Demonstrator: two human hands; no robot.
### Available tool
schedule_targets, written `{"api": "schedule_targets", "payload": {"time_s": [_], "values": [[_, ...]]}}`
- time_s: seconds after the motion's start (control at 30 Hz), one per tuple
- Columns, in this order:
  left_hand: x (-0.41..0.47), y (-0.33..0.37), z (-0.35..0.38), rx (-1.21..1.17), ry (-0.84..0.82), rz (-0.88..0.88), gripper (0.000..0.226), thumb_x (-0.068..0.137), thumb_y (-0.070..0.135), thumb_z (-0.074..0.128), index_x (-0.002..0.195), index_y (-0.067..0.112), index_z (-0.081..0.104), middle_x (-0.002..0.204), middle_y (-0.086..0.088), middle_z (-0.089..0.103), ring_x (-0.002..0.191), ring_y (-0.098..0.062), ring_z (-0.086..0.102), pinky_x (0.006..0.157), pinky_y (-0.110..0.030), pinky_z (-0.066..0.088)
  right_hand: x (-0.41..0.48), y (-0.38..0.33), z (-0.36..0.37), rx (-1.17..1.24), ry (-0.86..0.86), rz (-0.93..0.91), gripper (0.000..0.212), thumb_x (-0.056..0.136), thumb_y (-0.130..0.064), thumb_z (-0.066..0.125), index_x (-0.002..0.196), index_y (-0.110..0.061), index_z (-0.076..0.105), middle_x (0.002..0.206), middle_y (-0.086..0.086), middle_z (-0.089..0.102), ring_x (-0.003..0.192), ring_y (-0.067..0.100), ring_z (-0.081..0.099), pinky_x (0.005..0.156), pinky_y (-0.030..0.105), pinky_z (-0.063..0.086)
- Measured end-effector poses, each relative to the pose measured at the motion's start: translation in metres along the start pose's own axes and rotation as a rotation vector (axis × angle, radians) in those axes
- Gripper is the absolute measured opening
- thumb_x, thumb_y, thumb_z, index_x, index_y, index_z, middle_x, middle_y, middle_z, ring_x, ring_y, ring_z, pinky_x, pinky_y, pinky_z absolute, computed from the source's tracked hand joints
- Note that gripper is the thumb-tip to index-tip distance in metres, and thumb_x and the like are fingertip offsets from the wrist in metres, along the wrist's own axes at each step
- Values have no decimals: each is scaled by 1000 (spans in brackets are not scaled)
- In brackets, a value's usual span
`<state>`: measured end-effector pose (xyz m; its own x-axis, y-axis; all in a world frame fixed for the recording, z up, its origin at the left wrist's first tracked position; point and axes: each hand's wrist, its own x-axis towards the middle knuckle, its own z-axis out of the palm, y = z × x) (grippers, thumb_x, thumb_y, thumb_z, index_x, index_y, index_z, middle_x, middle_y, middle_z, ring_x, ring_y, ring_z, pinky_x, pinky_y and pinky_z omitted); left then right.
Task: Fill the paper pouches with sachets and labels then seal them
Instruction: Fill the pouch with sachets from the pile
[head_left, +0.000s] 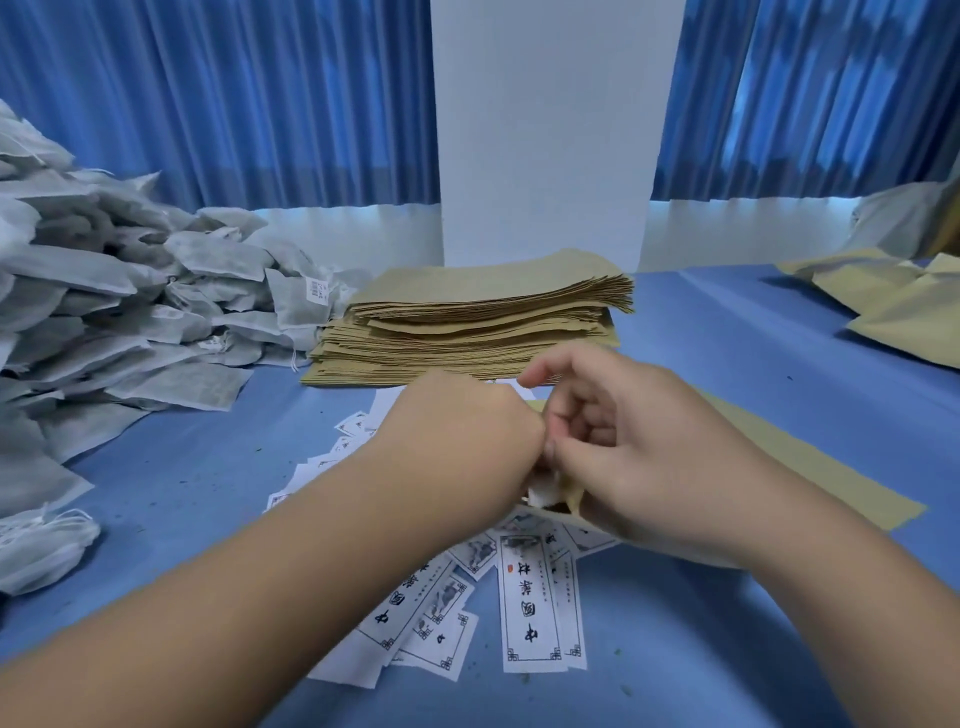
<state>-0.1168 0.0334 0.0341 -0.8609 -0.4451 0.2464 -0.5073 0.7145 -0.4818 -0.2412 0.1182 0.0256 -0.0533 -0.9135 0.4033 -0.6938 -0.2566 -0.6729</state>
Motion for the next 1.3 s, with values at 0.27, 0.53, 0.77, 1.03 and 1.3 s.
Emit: {"api": "schedule_targets", "payload": {"time_s": [0.27, 0.53, 0.77, 1.03, 1.3], "values": [[6, -8, -8, -600, 10, 32, 20, 77, 51, 42, 88, 35, 36, 91, 9, 39, 79, -14, 51, 64, -30, 40, 2, 8, -26, 359, 95, 39, 27, 87, 10, 57, 95, -16, 55, 70, -2, 57, 61, 15, 49, 51, 16, 41], [3, -28, -4, -1096, 65, -132, 30, 68, 32, 78, 91, 33, 59, 86, 13, 66, 68, -2, 60, 57, -23, 51, 4, 17, -24, 321, 86, 59, 28, 87, 7, 59, 91, -20, 56, 70, -3, 58, 63, 16, 49, 56, 18, 41], [-5, -22, -3, -783, 182, 215, 12, 85, 36, 71, 96, 32, 75, 82, 11, 67, 76, -2, 58, 66, -30, 47, 3, 14, -23, 323, 58, 6, 24, 88, 8, 58, 90, -16, 54, 72, -2, 56, 66, 17, 50, 63, 24, 43], [-8, 1, -1, -284, 428, 141, 11, 82, 28, 69, 76, 19, 67, 70, 3, 58, 61, -27, 57, 44, -25, 32, 0, 8, -21, 373, 25, -96, 20, 84, 2, 58, 84, -16, 49, 75, 0, 52, 68, 19, 42, 65, 25, 39], [-8, -2, 4, -1325, 91, -36, 45, 60, 34, 61, 101, 44, 45, 105, 18, 43, 88, 4, 51, 68, -11, 43, 1, 16, -27, 271, 124, -47, 23, 86, 6, 56, 83, -16, 47, 70, -2, 49, 48, 4, 41, 44, 14, 34]]}}
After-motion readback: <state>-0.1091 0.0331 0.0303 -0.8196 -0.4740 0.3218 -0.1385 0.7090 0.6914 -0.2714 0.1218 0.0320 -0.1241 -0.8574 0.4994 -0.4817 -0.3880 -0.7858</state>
